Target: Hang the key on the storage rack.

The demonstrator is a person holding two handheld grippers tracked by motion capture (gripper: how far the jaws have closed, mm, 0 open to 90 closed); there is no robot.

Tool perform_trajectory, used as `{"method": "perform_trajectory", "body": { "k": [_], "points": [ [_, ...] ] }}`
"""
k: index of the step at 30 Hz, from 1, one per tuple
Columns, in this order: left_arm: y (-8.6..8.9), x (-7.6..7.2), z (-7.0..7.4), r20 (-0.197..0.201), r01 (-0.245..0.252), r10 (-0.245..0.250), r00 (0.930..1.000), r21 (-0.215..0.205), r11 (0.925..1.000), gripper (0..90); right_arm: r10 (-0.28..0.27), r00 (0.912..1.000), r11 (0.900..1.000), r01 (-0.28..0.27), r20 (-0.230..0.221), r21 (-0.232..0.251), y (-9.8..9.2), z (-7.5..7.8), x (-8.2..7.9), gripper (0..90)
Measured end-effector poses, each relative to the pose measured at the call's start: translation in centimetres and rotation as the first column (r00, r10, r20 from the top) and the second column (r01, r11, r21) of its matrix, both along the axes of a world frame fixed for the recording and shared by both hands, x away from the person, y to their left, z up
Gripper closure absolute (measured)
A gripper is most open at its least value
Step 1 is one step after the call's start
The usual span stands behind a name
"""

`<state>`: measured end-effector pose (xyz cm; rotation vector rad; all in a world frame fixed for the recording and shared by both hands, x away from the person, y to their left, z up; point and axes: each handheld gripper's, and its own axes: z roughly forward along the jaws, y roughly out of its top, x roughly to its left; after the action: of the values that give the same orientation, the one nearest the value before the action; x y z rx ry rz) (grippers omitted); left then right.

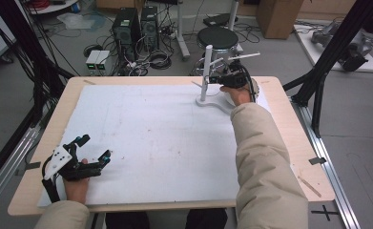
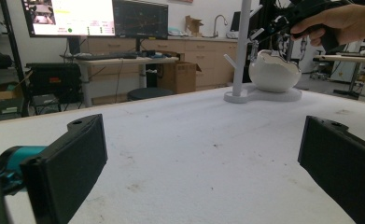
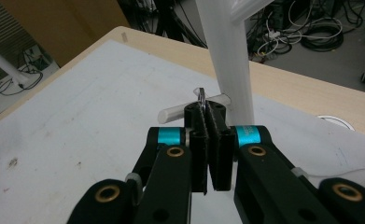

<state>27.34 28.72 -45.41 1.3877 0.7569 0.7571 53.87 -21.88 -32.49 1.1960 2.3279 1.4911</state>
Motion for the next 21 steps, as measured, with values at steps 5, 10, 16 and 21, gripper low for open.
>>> {"method": "perform_trajectory", "body": {
  "k": [5,10,16,21],
  "points": [
    [0.0,0.0,0.0,0.000,0.000,0.000,1.0000,-0.001,1.0000,1.7,-0.008,0.9999,1.000,0.008,0.010,-0.009,0.2,-0.2,0.1,87.3],
    [0.0,0.0,0.0,0.000,0.000,0.000,1.0000,-0.005,1.0000,1.7,-0.020,0.9998,1.000,0.020,0.008,0.000,0.2,-0.2,0.1,86.7],
    [0.0,0.0,0.0,0.001,0.000,0.000,1.0000,-0.005,1.0000,1.7,-0.023,0.9996,1.000,0.023,0.015,0.004,-0.1,0.0,0.0,86.9],
    [0.0,0.0,0.0,0.000,0.000,0.000,1.0000,-0.002,1.0000,1.7,-0.017,0.9994,1.000,0.017,0.030,0.001,-0.2,0.8,-0.8,85.8]
  ]
}}
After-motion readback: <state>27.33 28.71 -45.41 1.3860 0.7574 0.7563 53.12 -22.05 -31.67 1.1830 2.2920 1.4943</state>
